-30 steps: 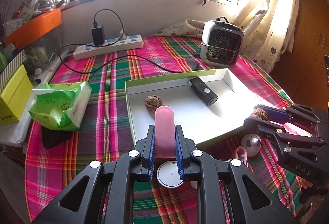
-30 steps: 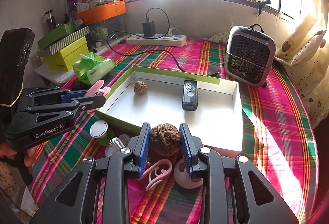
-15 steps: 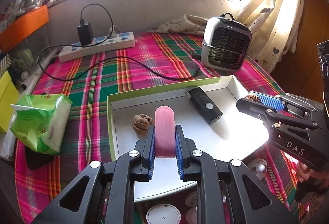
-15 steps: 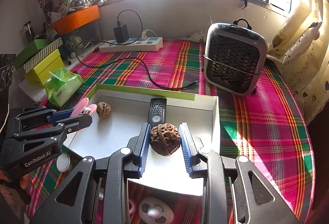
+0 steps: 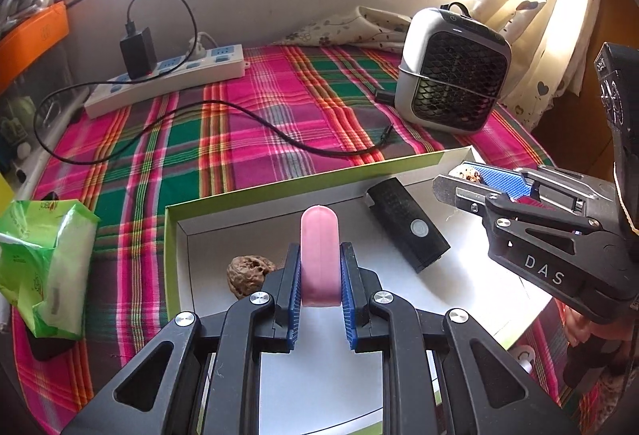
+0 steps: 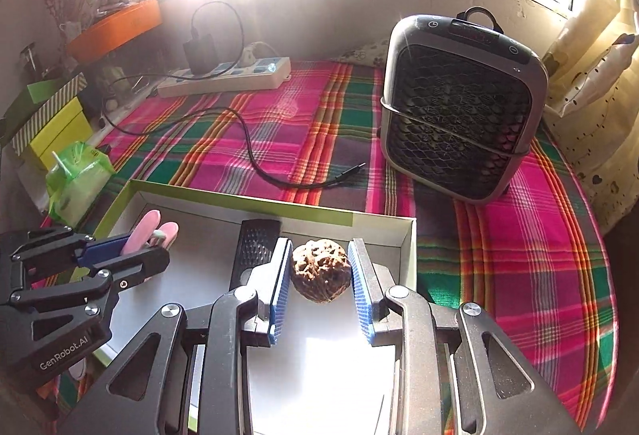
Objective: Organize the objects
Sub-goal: 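Carry the pink case in the left tool into the box while the right tool carries the walnut, then open both tools to release the pink case and walnut in the box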
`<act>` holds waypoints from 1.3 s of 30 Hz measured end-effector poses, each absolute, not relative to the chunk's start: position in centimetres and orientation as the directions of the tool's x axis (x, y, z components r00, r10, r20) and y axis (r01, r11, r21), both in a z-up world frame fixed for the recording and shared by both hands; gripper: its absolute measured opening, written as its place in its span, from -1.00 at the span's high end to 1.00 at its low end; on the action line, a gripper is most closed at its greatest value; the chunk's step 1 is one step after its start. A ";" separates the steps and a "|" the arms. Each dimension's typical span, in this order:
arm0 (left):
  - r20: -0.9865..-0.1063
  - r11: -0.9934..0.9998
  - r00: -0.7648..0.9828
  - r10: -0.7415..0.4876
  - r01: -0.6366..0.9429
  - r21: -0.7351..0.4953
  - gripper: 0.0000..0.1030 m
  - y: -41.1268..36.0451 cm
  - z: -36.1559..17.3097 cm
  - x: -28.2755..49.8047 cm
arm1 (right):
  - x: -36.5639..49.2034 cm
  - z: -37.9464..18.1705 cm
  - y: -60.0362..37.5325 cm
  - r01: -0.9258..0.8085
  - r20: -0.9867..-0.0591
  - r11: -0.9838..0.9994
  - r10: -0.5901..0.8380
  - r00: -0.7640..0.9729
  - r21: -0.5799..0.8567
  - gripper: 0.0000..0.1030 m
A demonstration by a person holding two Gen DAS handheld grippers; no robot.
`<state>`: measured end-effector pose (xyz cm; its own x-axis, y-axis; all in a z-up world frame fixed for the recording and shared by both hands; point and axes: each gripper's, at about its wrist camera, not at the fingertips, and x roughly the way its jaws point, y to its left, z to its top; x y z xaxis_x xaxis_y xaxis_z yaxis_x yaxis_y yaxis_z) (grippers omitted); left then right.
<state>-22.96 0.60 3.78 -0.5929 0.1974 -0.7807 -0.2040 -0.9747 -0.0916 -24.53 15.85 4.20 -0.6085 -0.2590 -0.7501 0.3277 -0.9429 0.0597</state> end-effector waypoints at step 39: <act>-0.820 -0.971 -0.536 0.199 -0.222 -0.090 0.62 1.5 2.2 -24.8 | -25.9 2.6 15.5 0.306 -0.796 -0.951 -0.211 -0.567 0.035 0.41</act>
<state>-24.77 1.50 2.21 -0.5360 0.1989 -0.8205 -0.2222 -0.9708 -0.0902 -25.95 15.54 2.58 -0.5669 -0.2114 -0.7962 0.3062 -0.9514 0.0346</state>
